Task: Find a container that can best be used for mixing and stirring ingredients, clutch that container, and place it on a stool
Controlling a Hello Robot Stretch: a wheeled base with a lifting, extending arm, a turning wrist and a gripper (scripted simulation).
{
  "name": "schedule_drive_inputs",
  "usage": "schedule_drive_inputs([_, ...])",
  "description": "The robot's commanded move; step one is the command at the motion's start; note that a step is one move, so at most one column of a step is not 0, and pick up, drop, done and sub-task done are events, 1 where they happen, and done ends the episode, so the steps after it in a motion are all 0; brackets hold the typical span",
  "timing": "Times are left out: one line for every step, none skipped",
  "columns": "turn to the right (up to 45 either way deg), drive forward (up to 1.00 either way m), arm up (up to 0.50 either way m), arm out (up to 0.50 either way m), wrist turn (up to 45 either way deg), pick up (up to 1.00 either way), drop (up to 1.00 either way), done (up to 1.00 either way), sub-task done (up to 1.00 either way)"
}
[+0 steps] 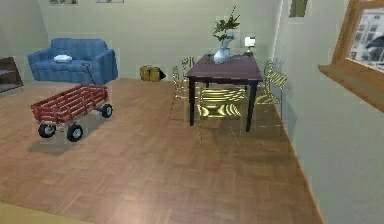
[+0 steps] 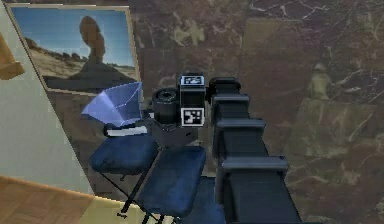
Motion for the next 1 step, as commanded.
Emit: schedule_drive_inputs([0.0,0.00,0.00,0.00,0.0,0.00,0.00,1.00,0.00])
